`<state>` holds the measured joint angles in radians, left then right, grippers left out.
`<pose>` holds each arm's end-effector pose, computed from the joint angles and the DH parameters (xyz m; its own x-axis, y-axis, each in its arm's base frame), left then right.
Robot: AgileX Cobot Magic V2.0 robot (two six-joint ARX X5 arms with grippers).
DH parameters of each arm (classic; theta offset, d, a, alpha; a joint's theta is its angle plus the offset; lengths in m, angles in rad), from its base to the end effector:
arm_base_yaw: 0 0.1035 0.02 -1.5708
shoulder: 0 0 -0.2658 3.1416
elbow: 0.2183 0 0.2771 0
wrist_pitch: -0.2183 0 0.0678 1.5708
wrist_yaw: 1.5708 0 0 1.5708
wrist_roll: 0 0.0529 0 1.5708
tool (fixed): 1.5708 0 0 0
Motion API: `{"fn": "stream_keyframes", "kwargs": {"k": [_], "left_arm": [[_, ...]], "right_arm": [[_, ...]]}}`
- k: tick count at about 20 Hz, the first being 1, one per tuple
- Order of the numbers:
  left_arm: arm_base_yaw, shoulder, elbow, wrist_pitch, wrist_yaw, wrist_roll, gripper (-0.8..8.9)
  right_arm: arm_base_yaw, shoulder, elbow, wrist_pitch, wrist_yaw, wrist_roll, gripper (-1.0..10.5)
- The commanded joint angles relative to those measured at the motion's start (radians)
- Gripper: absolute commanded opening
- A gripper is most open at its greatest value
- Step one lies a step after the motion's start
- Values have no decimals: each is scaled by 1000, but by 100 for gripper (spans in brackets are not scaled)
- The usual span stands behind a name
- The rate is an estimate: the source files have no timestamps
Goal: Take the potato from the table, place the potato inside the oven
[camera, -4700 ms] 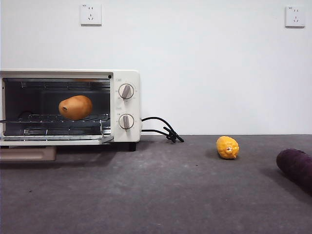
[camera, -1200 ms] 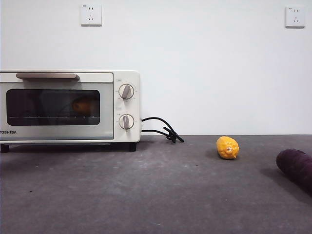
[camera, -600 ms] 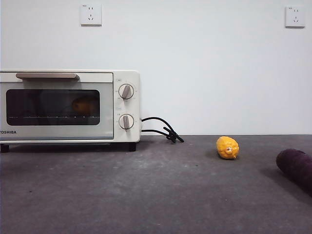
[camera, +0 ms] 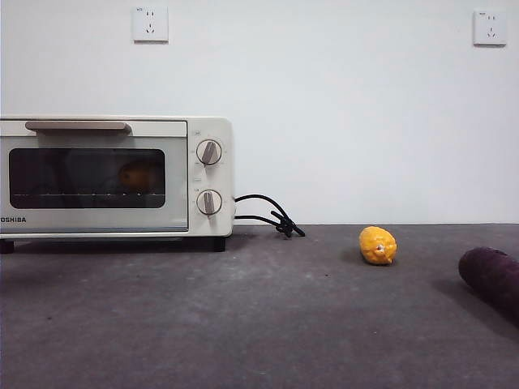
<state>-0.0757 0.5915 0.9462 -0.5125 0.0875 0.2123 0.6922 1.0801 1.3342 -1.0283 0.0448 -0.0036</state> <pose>0.1504 -0.0160 0.3830 0.9744 -0.1615 -0.1565 0.1908 0.9621 0.1947 0.1768 0.1435 0.3797 0.5785 0.4214 -0.6984 -0.6149 0.7879 -0.0339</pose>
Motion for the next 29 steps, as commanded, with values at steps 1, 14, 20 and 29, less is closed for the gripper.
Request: {"fn": "stream_keyframes", "kwargs": {"k": [1,14,20,29], "left_arm": [[0,-129,-282,220,12,22,-4],[73,-587,-923,462,-42,-188,-4],[110,-587,-939,342,-139,-217,-4],[110,-586,-939,351,-133,-209,-4]], "right_arm": [[0,3,-10,3,0,11,1],[0,3,-10,3,0,11,1],[0,3,-10,3,0,11,1],[0,3,-10,3,0,11,1]]}}
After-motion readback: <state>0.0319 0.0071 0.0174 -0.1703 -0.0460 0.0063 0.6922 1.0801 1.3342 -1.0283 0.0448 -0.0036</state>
